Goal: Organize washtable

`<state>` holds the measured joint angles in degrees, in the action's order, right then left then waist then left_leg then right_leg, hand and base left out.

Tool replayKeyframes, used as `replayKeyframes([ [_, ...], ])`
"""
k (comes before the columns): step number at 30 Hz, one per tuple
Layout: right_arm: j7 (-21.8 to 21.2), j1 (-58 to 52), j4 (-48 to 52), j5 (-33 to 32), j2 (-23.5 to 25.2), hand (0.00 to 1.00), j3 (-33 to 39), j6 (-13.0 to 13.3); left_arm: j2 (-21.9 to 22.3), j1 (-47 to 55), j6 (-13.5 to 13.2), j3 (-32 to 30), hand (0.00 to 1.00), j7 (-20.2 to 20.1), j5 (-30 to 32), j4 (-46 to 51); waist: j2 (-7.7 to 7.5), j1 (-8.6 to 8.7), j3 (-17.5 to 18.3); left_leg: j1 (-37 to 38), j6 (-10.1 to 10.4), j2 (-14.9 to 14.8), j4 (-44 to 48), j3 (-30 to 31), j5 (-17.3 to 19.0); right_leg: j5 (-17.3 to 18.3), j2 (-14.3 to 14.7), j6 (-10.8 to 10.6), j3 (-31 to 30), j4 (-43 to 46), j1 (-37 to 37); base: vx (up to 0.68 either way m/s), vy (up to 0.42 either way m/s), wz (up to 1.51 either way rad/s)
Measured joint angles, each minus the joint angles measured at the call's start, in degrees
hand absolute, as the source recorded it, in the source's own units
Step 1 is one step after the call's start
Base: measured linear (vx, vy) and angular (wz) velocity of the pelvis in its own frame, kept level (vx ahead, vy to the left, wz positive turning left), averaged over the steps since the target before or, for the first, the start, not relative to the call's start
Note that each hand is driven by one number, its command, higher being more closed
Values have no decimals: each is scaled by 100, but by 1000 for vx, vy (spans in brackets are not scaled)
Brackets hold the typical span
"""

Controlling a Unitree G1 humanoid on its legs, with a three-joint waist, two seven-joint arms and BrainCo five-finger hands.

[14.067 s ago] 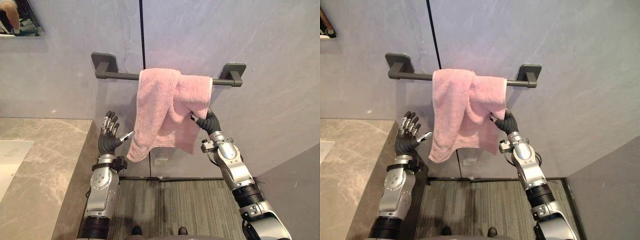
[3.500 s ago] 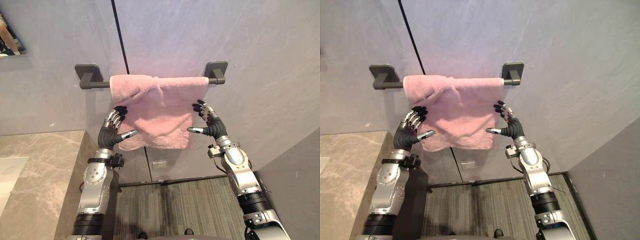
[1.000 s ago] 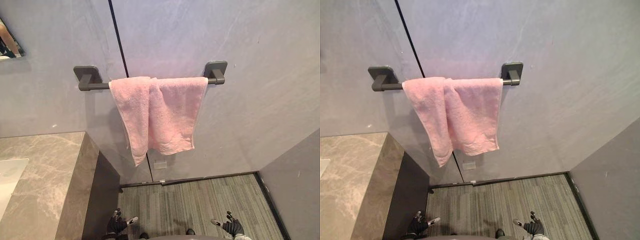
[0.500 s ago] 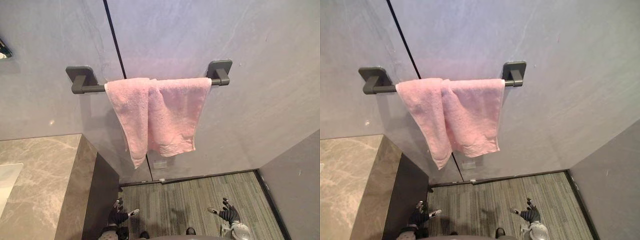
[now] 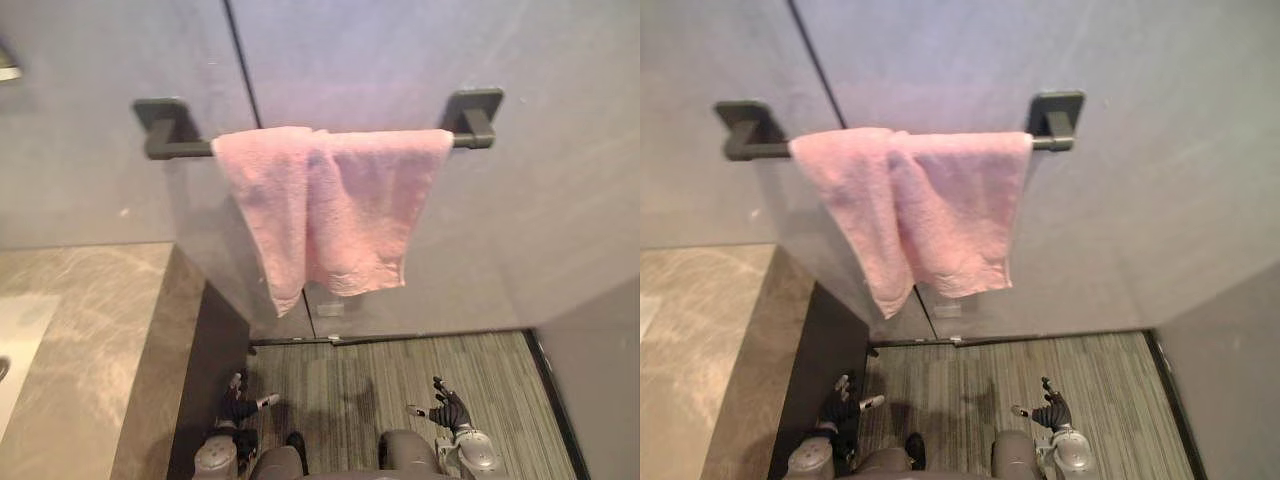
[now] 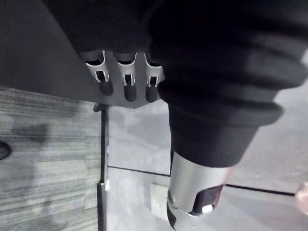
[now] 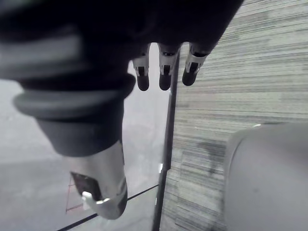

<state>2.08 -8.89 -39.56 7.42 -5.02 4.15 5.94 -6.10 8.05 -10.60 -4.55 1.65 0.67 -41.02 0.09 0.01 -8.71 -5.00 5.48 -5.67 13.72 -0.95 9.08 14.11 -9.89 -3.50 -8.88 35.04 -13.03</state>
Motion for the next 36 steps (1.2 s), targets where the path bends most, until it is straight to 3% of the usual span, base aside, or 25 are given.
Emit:
replayKeyframes([
  [2, -4, 111, 63, -7, -1, 0, 1, 7, -228, -25, 2, -6, 0, 105, -27, -6, -197, 10, 122, -341, 261, -35, 281, 400, 54, -18, -229, -32, -381, 49, -11, -15, -402, 96],
  [3, 0, 181, 62, -7, -14, 0, 3, 8, -324, -21, 8, -6, 0, 135, -63, -40, -317, 27, 189, -492, 451, -93, 330, 605, 26, 230, -196, -540, -588, -147, 105, -9, -492, 65],
  [4, 12, 339, 61, -9, -109, 0, -4, 11, -316, -27, 5, -15, 0, 163, -110, -187, -367, -35, 252, -504, 678, -199, 121, 772, -159, 562, -113, -803, -422, -453, 221, -18, -498, 46],
  [5, 13, 413, 64, -10, -152, 0, -10, 16, -250, -35, 7, 8, 0, 165, -118, -259, -294, -82, 255, -496, 724, -293, -28, 787, -273, 627, -48, -757, -331, -508, 231, -40, -477, 35],
  [6, 27, 571, 77, -11, -360, 0, -4, 25, 8, -36, 17, 40, 0, 149, -146, -379, -59, -49, 215, -524, 744, -464, -349, 901, -615, 679, 86, -688, -115, -569, 231, -113, -428, 60],
  [7, 41, 619, 72, -11, -585, 0, 23, 10, 276, -74, 13, 113, 0, 132, -222, -407, 88, -7, 158, -551, 689, -562, -655, 960, -1130, 693, 150, -654, 166, -543, 232, -136, -397, 83],
  [8, 46, 599, 65, -17, -649, 0, 31, 9, 341, -88, 13, 168, 0, 137, -230, -407, 175, 13, 178, -586, 625, -566, -742, 959, -1325, 686, 186, -631, 298, -540, 252, -164, -344, 120],
  [9, 53, 572, 62, -20, -743, 0, 33, 9, 399, -104, 12, 305, 0, 131, -230, -403, 223, 83, 186, -738, 445, -567, -935, 891, -1826, 634, 218, -512, 637, -604, 277, -154, -289, 114],
  [10, 76, 582, 61, -29, -766, 0, 38, 15, 381, -165, 13, 392, 0, 130, -231, -402, 264, 99, 189, -797, 286, -592, -1218, 784, -2332, 541, 269, -328, 856, -718, 256, -203, -282, 127],
  [11, 132, 624, 34, -59, -747, 0, 43, 11, 351, -307, 15, 427, 0, 130, -237, -381, 306, 61, 168, -943, 294, -614, -1131, 461, -2422, 371, 277, 33, 1208, -1009, 249, -204, -210, 79],
  [12, 143, 641, 35, -59, -734, 0, 51, 1, 341, -311, 16, 419, 0, 130, -240, -355, 291, 61, 168, -1000, 419, -553, -842, 301, -2174, 314, 263, 106, 1287, -1061, 238, -171, -132, 71],
  [14, 160, 686, 61, -62, -628, 0, 82, 4, 312, -325, 16, 422, 0, 124, -242, -152, 148, 144, 129, -1096, 179, -208, 471, -142, -1053, 185, 75, 180, 1623, -1165, 309, -115, -86, 78],
  [16, 163, 623, 61, -66, -602, 0, 103, 3, 311, -344, 16, 423, 0, 124, -269, -43, 186, 197, 147, -1015, 53, -204, 1093, -535, -457, 85, 77, 174, 1892, -1288, 422, -85, -25, 80],
  [17, 161, 585, 61, -71, -604, 0, 185, -1, 310, -353, 20, 422, 0, 114, -275, -13, 303, 249, 188, -982, -13, -239, 1065, -774, -422, 53, 123, 151, 2099, -1317, 516, -81, -6, 113],
  [20, 153, 517, 60, -82, -438, 0, 269, -80, 237, -474, 16, 491, 0, 108, -275, 144, 172, 258, 221, -372, -11, 5, -704, -820, -1106, -302, 88, 143, 2510, -2102, 830, -86, 23, 93],
  [21, 156, 558, 60, -92, -371, 0, 352, -64, 241, -444, 33, 495, 0, 95, -272, 127, 194, 254, 204, -99, -165, -24, -726, -1093, -900, -452, 97, 87, 2658, -2335, 1025, -10, 90, 69],
  [23, 169, 584, 51, -137, -325, 0, 444, -71, 233, -347, 46, 496, 0, 87, -236, 112, 322, 275, 264, 324, -145, 10, -1360, -1142, -976, -603, 191, 19, 2794, -2542, 1226, -17, 106, 49],
  [27, 147, 611, 43, -130, -88, 0, 340, -77, 109, -136, 66, 483, 0, 82, -165, 93, 272, 223, 256, 495, -232, 111, -1739, -1083, -1239, -916, 252, -40, 2751, -2899, 1374, -118, 69, 2],
  [36, 144, 391, -295, -5, 17, 0, 165, -90, 122, 246, 98, 489, 0, -32, 158, -404, 242, 218, 281, 678, -253, 162, -1957, -1000, -1361, -922, 307, -48, 2659, -3001, 1487, -77, 31, 1],
])
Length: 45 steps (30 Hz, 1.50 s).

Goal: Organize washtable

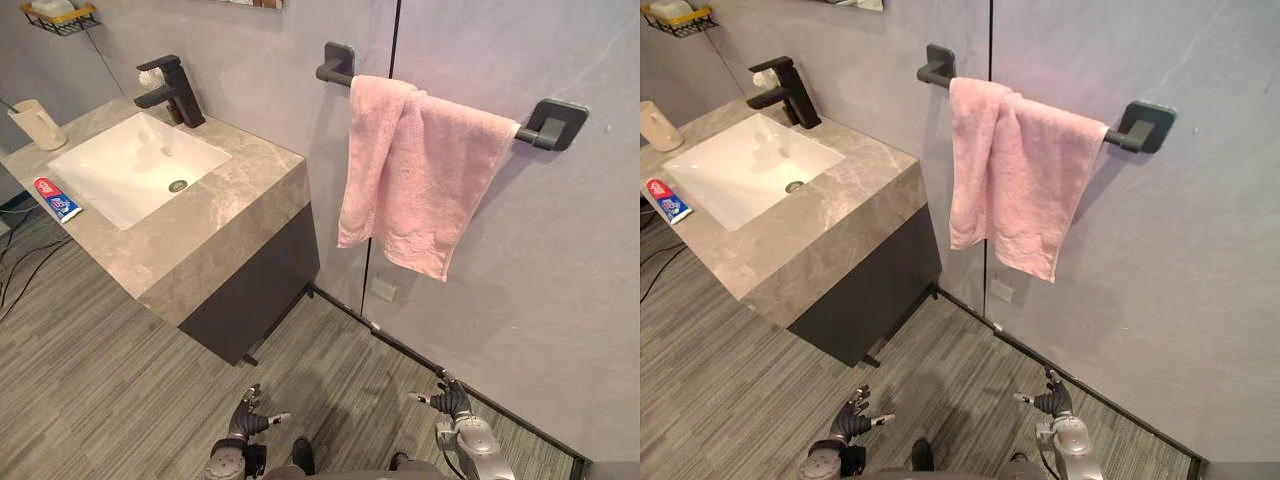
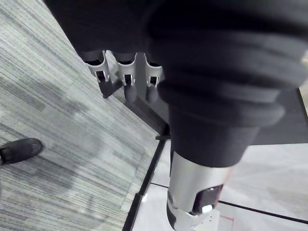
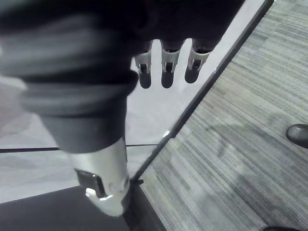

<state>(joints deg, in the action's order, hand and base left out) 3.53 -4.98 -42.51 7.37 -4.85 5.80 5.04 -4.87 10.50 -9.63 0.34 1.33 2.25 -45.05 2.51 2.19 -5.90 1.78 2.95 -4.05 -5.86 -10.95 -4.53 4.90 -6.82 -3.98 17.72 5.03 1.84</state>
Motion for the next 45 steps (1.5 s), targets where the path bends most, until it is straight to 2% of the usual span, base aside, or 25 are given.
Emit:
replayKeyframes([
  [6, 1, -101, -7, -2, 11, 0, -12, 2, 12, 84, 3, -25, 0, 2, 0, -56, -70, -21, -32, -162, -22, 12, 41, 200, -63, 3, 8, 2, 176, -4, -13, 36, -7, 19],
  [9, 6, -98, -11, -6, 16, 0, -12, 3, -2, 59, -1, -108, 0, 7, -28, -36, -214, -69, -122, -530, -3, 25, 255, 410, -122, -1, -17, 39, 454, 79, -126, 27, -27, 50],
  [13, 63, 83, 58, -120, -5, 0, -1, 5, -4, 38, 30, -75, 0, 13, -180, 181, -382, -286, -238, -1263, 47, 37, 1073, 478, -199, 75, -75, 147, 622, 294, -344, -25, -5, 50],
  [14, 87, 95, 130, -127, -7, 0, 0, 8, 0, 39, 30, -44, 0, 14, -187, 245, -374, -301, -241, -1319, 55, 36, 1095, 492, -275, 95, -77, 176, 638, 305, -340, -86, -5, 66],
  [15, 136, 106, 257, -128, 1, 0, -2, 20, -7, 19, 23, 2, 0, 14, -189, 345, -413, -292, -222, -1232, 129, 71, 699, 611, -635, 52, -179, 242, 760, 217, -318, -94, 13, 67],
  [16, 142, 157, 340, -125, 43, 0, 6, 50, 10, -70, 33, -31, 0, 5, -190, 351, -456, -297, -310, -1248, 17, -20, 1373, 247, 47, 39, -240, 252, 937, 197, -279, -94, -3, 59],
  [18, 153, 96, 378, -126, 52, 0, 17, 86, 39, -28, 34, -43, 0, -3, -188, 311, -459, -248, -307, -1059, 49, -238, 2392, -271, 868, 36, -326, 252, 1049, 320, -187, -41, 42, 35],
  [19, 152, 44, 382, -126, 46, 0, 40, 86, 42, -40, 30, -49, 0, 1, -188, 280, -374, -125, -263, -846, 255, -329, 2281, -413, 996, 25, -327, 234, 1117, 376, -193, -61, 127, 37],
  [20, 153, 48, 388, -127, 44, 0, 47, 86, 44, -46, 30, -44, 0, 2, -188, 272, -301, -75, -251, -770, 291, -322, 2001, -381, 998, 13, -310, 213, 1165, 405, -224, -110, 158, 43],
  [21, 164, 67, 384, -128, 27, 0, 123, 78, 9, -128, 26, -35, 0, 3, -187, 272, -192, 16, -231, -557, 196, -230, 1398, -389, 933, -35, -296, 146, 1193, 418, -334, -154, 168, 30],
  [22, 156, 51, 364, -126, 100, 0, 92, 75, -34, -243, 23, 10, 0, 11, -182, 272, -301, 14, -285, -488, 122, -82, 977, -379, 645, -115, -333, 119, 1158, 417, -448, -148, 118, 19],
  [24, 156, 51, 345, -123, 134, 0, 17, 72, -131, -276, 25, 9, 0, 13, -172, 268, -355, -4, -293, -499, 25, 23, 683, -345, 430, -248, -369, 110, 1099, 391, -586, -142, 84, 2],
  [28, 145, 11, 336, -108, 131, 0, -92, 58, -97, -143, 24, 18, 0, 16, -166, 197, -287, 0, -339, -322, -166, 186, 238, -292, 138, -335, -470, 52, 1013, 494, -606, -164, 91, 9],
  [30, 126, -107, 338, -103, 135, 0, -188, 49, -104, -175, 23, 102, 0, 12, -169, 124, -292, 28, -387, -399, -221, 261, 307, -3, 164, 37, -340, 122, -182, 754, -675, -150, 49, 64],
  [31, 122, -164, 335, -102, 134, 0, -224, 14, -110, -197, 11, 139, 0, 11, -169, 129, -337, 0, -418, -472, -232, 318, 424, 159, 174, 233, -243, -50, -662, 828, -704, -108, -15, 93],
  [33, 120, -221, 337, -104, 145, 0, -232, -41, -72, -105, 18, 129, 0, 12, -169, 128, -336, 3, -454, -587, -231, 412, 501, 423, 174, 560, -84, -43, -1065, 1123, -771, -101, -43, 94],
  [35, 119, -331, 350, -110, 164, 0, -226, -47, 38, -4, 24, 125, 0, 3, -169, 127, -349, -21, -460, -660, -231, 516, 480, 686, 173, 782, -85, -165, -982, 1244, -746, -31, -13, 91],
  [36, 120, -412, 350, -121, 197, 0, -206, -50, 48, 5, 17, 102, 0, 5, -171, 167, -292, -78, -428, -739, -231, 549, 489, 848, 175, 856, -79, -208, -869, 1244, -698, 1, -24, 115],
  [37, 119, -467, 351, -124, 208, 0, -162, -51, 83, -38, 18, 49, 0, 5, -175, 167, -339, -98, -426, -856, -233, 612, 484, 1067, 176, 903, -97, -233, -654, 1213, -665, 8, -33, 123],
  [39, 120, -500, 357, -134, 253, 0, -125, -53, 155, -66, 18, -1, 0, 18, -185, 168, -294, -136, -376, -1013, -313, 683, 436, 1216, 241, 909, -123, -241, -420, 1072, -571, 58, -11, 137],
  [40, 126, -563, 362, -210, 350, 0, -111, -47, 175, -119, 15, 1, 0, 18, -188, 169, -422, -134, -371, -1125, -390, 706, 606, 1113, 229, 921, -226, -255, -244, 1000, -522, 131, 20, 144],
  [41, 135, -559, 365, -270, 327, 0, -105, -45, 178, -121, 14, 5, 0, 23, -197, 174, -353, -135, -344, -1232, -417, 663, 756, 973, 260, 925, -217, -244, -153, 1039, -466, 145, 11, 152],
  [42, 139, -555, 357, -339, 326, 0, -68, -47, 148, -125, 20, 0, 0, 36, -228, 164, -412, -139, -364, -1388, -497, 616, 1079, 653, 310, 942, -250, -159, 76, 1119, -293, 185, 21, 151],
  [43, 137, -573, 337, -397, 335, 0, -41, -46, 119, -156, 18, 1, 0, 73, -285, 165, -468, -136, -361, -1419, -706, 551, 1316, 221, 459, 910, -355, -133, 422, 1037, 5, 181, 34, 149],
  [45, 153, -513, 296, -479, 323, 0, 121, -14, 121, -208, 16, 6, 0, 139, -379, 154, -474, -129, -361, -1413, -774, 392, 1548, -528, 426, 890, -486, -156, 758, 948, 317, 219, 101, 135],
])
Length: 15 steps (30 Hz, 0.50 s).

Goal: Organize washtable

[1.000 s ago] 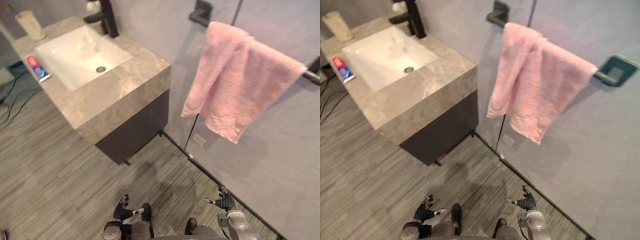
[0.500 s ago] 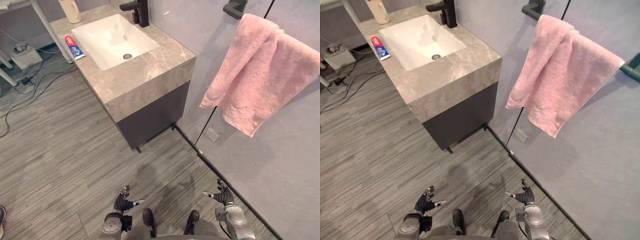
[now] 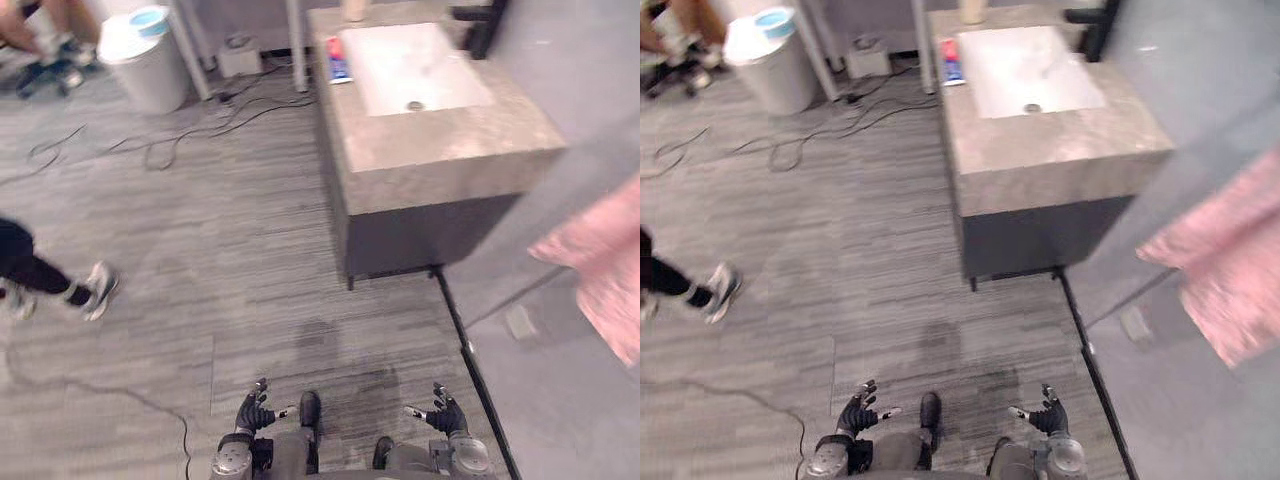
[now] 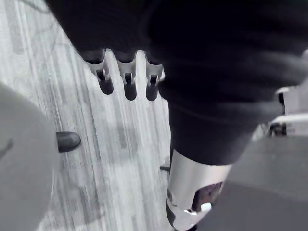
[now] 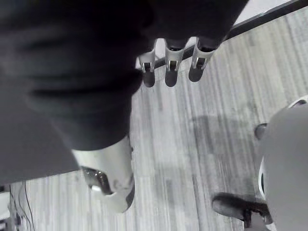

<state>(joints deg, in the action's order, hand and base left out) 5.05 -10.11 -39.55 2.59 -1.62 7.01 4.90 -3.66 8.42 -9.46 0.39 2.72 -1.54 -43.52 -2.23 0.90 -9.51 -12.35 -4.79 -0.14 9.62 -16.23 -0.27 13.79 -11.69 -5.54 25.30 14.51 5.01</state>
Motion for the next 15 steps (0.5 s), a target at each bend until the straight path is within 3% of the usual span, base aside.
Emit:
replayKeyframes([
  [2, 10, 220, -184, -42, -77, 0, 211, 18, -10, -93, -14, -6, 0, 11, -22, 9, 40, -19, -3, -60, -114, 119, 99, 31, -159, -12, -55, 14, 143, 102, 67, 224, 93, 133],
  [5, 20, 584, -237, -94, -116, 0, 223, 96, -167, -131, -36, -85, 0, 69, -21, -42, 83, -165, -83, -183, -112, 227, 185, 464, -158, -42, 208, 0, -39, -901, 309, 108, 31, 87],
  [6, 19, 700, -237, -93, -119, 0, 183, 138, -228, -132, -38, -137, 0, 126, -24, -39, 83, -234, -117, -379, -76, 233, 516, 520, -133, -377, 245, 22, -85, -1133, 327, -13, -21, 48],
  [8, 18, 808, -249, -91, -126, 0, 97, 135, -231, -56, -42, -283, 0, 146, -55, -59, 118, -349, -173, -611, 149, 99, 964, 502, 105, -450, 319, -69, -178, -1171, 369, -66, -11, 10],
  [9, 15, 809, -264, -90, -112, 0, 95, 133, -148, 91, -40, -343, 0, 157, -77, -132, 203, -393, -161, -606, 286, -24, 1034, 484, 408, -408, 394, -113, -255, -1174, 384, -84, 13, -22],
  [11, 14, 798, -346, -82, -107, 0, 96, 116, -107, 155, -40, -452, 0, 140, -153, -151, 212, -310, -127, -616, 144, 17, 1049, 434, 577, -170, 328, -199, -245, -1050, 342, -38, 82, -6],
  [13, 1, 717, -466, -80, -105, 0, 106, 76, -146, 151, -39, -458, 0, 122, -178, -152, 112, -307, -117, -625, 16, 109, 1346, 260, 896, 247, -26, -304, -348, -228, 12, 72, 156, -19],
  [14, -6, 625, -464, -86, -116, 0, 104, 44, -173, 92, -36, -463, 0, 125, -173, -195, 54, -310, -137, -463, -61, 224, 1413, 161, 1157, 418, -301, -117, -584, 896, -324, 156, 178, -28],
  [15, -16, 618, -463, -86, -110, 0, 77, 18, -193, 84, -25, -453, 0, 125, -171, -224, 34, -305, -134, -380, -81, 235, 1391, 124, 1201, 337, -417, 64, -758, 1552, -608, 183, 186, -33],
])
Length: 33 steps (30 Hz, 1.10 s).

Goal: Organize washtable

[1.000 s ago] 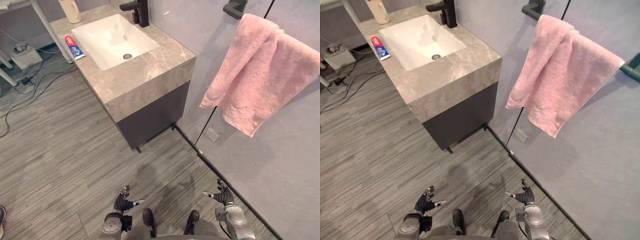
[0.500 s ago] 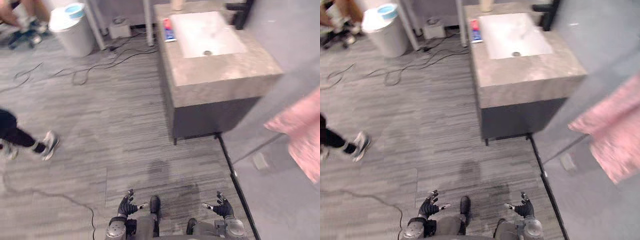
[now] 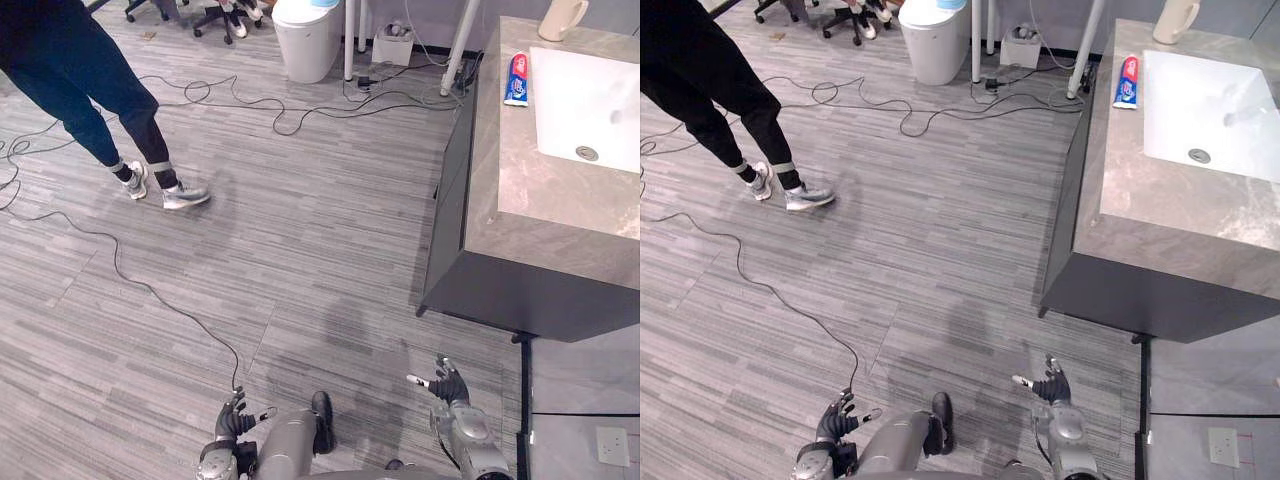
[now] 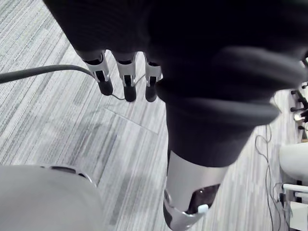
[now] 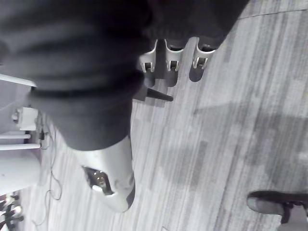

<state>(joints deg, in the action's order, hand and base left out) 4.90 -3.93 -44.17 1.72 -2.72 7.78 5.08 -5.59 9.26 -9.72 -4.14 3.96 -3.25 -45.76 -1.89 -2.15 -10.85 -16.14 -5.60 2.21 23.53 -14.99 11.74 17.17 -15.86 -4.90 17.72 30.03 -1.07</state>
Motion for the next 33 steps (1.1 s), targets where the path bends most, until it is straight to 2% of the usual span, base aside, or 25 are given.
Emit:
replayKeyframes([
  [1, -7, -12, 1, 0, 41, 0, -73, -23, -71, 2, 0, 23, 0, -4, 0, -8, -52, 33, -14, 171, -29, 35, -114, -16, 29, -242, -90, 396, -258, 814, -400, 181, 158, -15],
  [2, -11, -27, 1, 0, 74, 0, -143, -34, -119, 10, 2, 38, 0, -13, 1, -10, -110, 71, -22, 308, -38, 74, -225, -11, 34, -289, -108, 505, -449, 1263, -634, 254, 155, -2],
  [3, -19, -66, 7, 0, 162, 0, -210, -37, -213, 37, 18, 140, 0, -10, 0, -9, -207, 155, -38, 611, -59, 158, -459, 31, 46, -243, -15, 426, -788, 1815, -896, 272, 135, 10],
  [4, -21, -138, 12, 0, 200, 0, -209, -37, -258, 44, 44, 169, 0, -18, -1, -5, -231, 150, -39, 896, -98, 204, -637, 76, 72, -56, 135, 162, -918, 1982, -1048, 292, 96, 10],
  [5, -24, -182, 13, 0, 199, 0, -209, -36, -257, 47, 44, 185, 0, -18, -3, 17, -256, 144, -29, 1105, -124, 221, -772, 88, 100, 75, 257, 54, -908, 1951, -1156, 291, 77, 5],
  [8, -44, -204, 54, -1, 180, 0, -218, -25, -252, 18, 45, 225, 0, -22, -12, 28, -236, 168, -43, 1605, -97, 221, -1133, 117, 156, 189, 693, 14, -635, 1242, -1553, 303, 66, 3],
  [9, -71, -193, 58, -4, 146, 0, -227, -12, -231, -9, 46, 231, 0, -22, -15, 28, -190, 195, -72, 1821, -78, 217, -1336, 129, 163, 156, 918, 43, -485, 667, -1729, 339, 56, 3],
  [11, -102, -196, 61, -4, 89, 0, -295, -5, -225, -15, 43, 243, 0, -31, -15, 29, -103, 313, -107, 2222, -89, 259, -1702, 248, 152, -518, 1296, 267, -303, -760, -1949, 432, 71, 21],
  [12, -106, -217, 64, -4, 91, 0, -316, -3, -237, -12, 44, 251, 0, -33, -14, 27, -108, 356, -106, 2306, -58, 292, -1763, 304, 170, -722, 1357, 346, -296, -989, -2015, 452, 50, 43],
  [14, -126, -291, 91, -31, 121, 0, -302, -2, -229, -43, 41, 248, 0, -61, -10, 34, -109, 485, -101, 2543, 167, 348, -1796, 497, 300, -1144, 1409, 670, -205, -1169, -2122, 455, 5, 61],
  [16, -130, -435, 242, -11, 127, 0, -309, -2, -232, -12, 40, 194, 0, -142, -7, 37, -122, 490, -64, 2676, 532, 356, -1405, 634, 514, -1616, 1491, 1204, -44, -1176, -2004, 605, -78, 61],
  [17, -127, -449, 288, -11, 94, 0, -302, 0, -174, -22, 49, 133, 0, -145, -8, 34, -122, 494, -46, 2595, 692, 273, -914, 642, 614, -1763, 1531, 1224, -49, -1138, -1856, 581, -84, 32],
  [18, -128, -435, 431, -12, 83, 0, -332, -6, -102, 23, 47, 110, 0, -146, -10, 140, 19, 455, -39, 2210, 797, 94, 126, 558, 574, -1660, 1657, 1239, -59, -1276, -1622, 629, -47, 11],
  [19, -128, -462, 602, -12, 88, 0, -355, 5, -55, 91, 47, 92, 0, -151, -11, 185, 79, 453, -67, 1998, 879, -25, 760, 467, 468, -1613, 1694, 1217, -95, -1424, -1455, 621, 6, -43],
  [20, -131, -474, 864, -16, 121, 0, -439, 27, 58, 234, 48, -59, 0, -153, -23, 271, 162, 413, -89, 1478, 828, -383, 2084, 276, 297, -1554, 1846, 1238, -331, -1663, -1078, 610, 18, -64],
  [21, -128, -481, 958, -19, 193, 0, -435, 63, 86, 324, 50, -59, 0, -156, -67, 295, 153, 389, -95, 1305, 699, -613, 2681, 147, 377, -1435, 1891, 1219, -481, -1740, -803, 577, 23, -88],
  [23, -121, -532, 992, -126, 226, 0, -380, 113, 209, 323, 43, -28, 0, -251, -125, 376, 98, 287, -111, 1003, 599, -954, 3044, 70, 441, -1169, 1827, 1115, -959, -1890, -130, 651, 68, -89],
  [25, -116, -532, 929, -148, 241, 0, -288, 118, 263, 284, 34, -36, 0, -275, -135, 440, 63, 272, -111, 682, 739, -1054, 2710, 161, 541, -1015, 1664, 1002, -1186, -1919, 110, 465, 147, -75],
  [26, -118, -550, 856, -165, 272, 0, -160, 113, 255, 247, 23, -33, 0, -276, -168, 480, -18, 295, -146, 368, 788, -1010, 2004, 252, 566, -880, 1447, 860, -1411, -1913, 240, 422, 215, -61],
  [27, -114, -561, 831, -166, 271, 0, -94, 109, 257, 219, 24, -32, 0, -276, -172, 476, -11, 294, -149, 252, 812, -993, 1691, 276, 552, -822, 1355, 781, -1501, -1916, 285, 491, 291, -71],
  [29, -71, -582, 714, -168, 196, 0, 109, 98, 308, 181, 25, 26, 0, -276, -174, 474, 66, 291, -133, 87, 1136, -790, 269, 748, 268, -612, 1134, 482, -1756, -1881, 374, 310, 257, -64],
  [30, -46, -672, 665, -166, 90, 0, 115, 102, 398, 200, 19, 34, 0, -275, -183, 463, 249, 276, -121, 123, 1320, -728, -825, 1370, -439, -428, 1130, 282, -1978, -1803, 383, 396, 393, -95],
  [31, 0, -655, 507, -167, 68, 0, 89, 72, 439, 191, 37, 24, 0, -263, -226, 389, 231, 255, -76, 332, 1046, -602, -941, 1323, -938, -325, 1042, 170, -2215, -1762, 401, 476, 466, -88],
  [32, -7, -681, 507, -164, 127, 0, 10, 53, 377, 189, 35, 21, 0, -257, -264, 405, 123, 258, -29, 355, 1096, -484, -949, 1339, -785, -335, 947, 181, -2269, -1807, 404, 402, 328, -71],
  [33, -14, -715, 519, -148, 230, 0, -119, 69, 309, 180, 0, 26, 0, -258, -291, 467, -30, 284, -3, 359, 930, -337, -809, 1318, -558, -342, 842, 188, -2320, -1776, 371, 372, 276, -63],
])
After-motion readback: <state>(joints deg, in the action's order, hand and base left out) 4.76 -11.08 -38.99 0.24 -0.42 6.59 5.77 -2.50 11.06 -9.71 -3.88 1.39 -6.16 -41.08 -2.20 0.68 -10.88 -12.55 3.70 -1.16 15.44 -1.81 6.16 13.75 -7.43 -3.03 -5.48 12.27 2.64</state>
